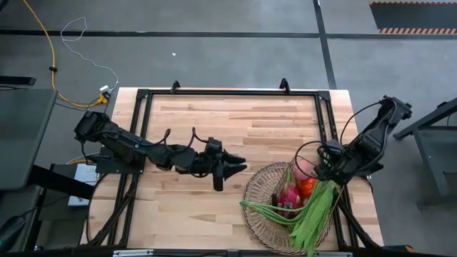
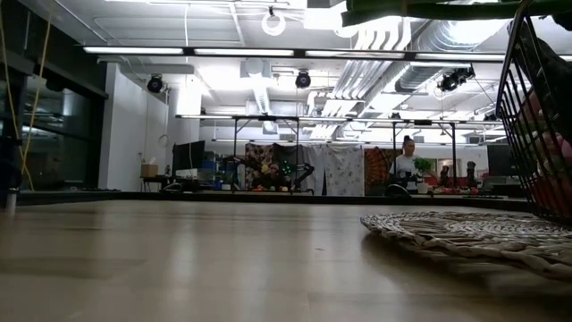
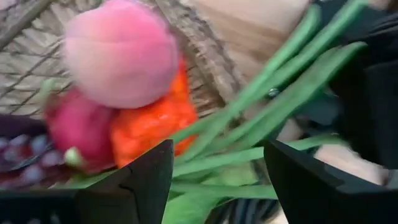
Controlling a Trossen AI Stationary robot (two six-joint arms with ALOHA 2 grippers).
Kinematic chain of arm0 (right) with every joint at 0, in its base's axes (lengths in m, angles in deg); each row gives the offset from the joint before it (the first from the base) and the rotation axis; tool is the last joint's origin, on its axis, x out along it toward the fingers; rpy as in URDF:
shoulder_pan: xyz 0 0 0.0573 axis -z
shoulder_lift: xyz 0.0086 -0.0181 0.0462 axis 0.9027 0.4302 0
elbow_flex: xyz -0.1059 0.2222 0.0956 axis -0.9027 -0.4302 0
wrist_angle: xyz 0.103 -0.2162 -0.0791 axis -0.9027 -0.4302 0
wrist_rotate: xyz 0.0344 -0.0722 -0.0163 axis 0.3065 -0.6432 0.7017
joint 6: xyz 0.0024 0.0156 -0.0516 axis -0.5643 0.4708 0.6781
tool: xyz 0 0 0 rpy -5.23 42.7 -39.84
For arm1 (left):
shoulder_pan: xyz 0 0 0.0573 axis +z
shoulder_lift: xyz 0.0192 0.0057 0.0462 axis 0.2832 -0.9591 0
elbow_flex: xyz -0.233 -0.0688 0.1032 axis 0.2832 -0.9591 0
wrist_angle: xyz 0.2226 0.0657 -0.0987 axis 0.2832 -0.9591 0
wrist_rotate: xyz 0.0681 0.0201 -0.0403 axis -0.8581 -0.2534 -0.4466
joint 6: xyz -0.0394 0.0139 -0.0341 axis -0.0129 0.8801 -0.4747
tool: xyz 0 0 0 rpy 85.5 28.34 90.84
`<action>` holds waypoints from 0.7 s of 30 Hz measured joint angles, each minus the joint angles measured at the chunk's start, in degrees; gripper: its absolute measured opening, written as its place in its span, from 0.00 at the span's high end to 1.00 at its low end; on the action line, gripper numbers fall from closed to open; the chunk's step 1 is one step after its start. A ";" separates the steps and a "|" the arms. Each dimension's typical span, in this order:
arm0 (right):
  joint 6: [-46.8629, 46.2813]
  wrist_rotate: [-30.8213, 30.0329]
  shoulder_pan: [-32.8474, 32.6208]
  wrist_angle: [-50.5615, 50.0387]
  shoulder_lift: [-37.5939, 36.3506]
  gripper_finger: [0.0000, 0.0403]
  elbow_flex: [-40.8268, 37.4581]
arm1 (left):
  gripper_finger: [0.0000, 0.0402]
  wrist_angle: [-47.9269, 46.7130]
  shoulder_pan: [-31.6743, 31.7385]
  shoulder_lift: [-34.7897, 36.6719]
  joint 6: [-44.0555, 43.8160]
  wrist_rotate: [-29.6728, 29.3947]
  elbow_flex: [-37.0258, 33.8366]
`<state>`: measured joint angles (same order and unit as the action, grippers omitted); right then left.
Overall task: Build produce basket
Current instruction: Adjust the wire basket on the table
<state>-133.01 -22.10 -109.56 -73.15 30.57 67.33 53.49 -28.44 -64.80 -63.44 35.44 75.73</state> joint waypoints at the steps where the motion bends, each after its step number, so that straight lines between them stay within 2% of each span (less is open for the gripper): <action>1: -0.41 -0.05 0.00 -0.82 0.22 0.40 -0.02 | 0.65 -0.05 0.26 -0.01 0.01 1.08 0.00; 3: -0.27 -2.84 0.00 -0.31 0.44 0.40 -0.02 | 0.65 -0.33 1.02 0.03 0.56 3.19 0.00; 8: 6.80 -20.67 0.22 9.45 0.08 0.40 -0.02 | 0.65 -8.54 4.48 6.48 3.67 6.35 -0.07; 10: 10.21 -23.99 1.59 12.65 -0.03 0.40 -0.02 | 0.65 -13.36 5.94 10.07 5.05 6.43 -0.07; 13: 11.96 -21.92 6.03 14.86 0.69 0.41 -0.02 | 0.65 -20.20 7.72 14.58 7.14 6.28 -0.05; 16: 15.08 -19.92 10.43 15.98 2.38 0.45 -0.02 | 0.65 -23.22 9.08 17.91 8.14 5.85 0.02; 18: 18.44 -18.75 13.01 17.89 3.75 0.52 -0.02 | 0.65 -24.43 9.50 19.17 8.20 5.21 0.02; 21: 21.33 -15.73 16.56 19.06 5.70 0.69 -0.02 | 0.65 -25.59 9.95 20.15 7.53 5.18 -0.04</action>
<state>-111.69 -37.83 -93.00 -54.09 36.27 67.31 27.90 -18.48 -44.66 -55.91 40.62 75.69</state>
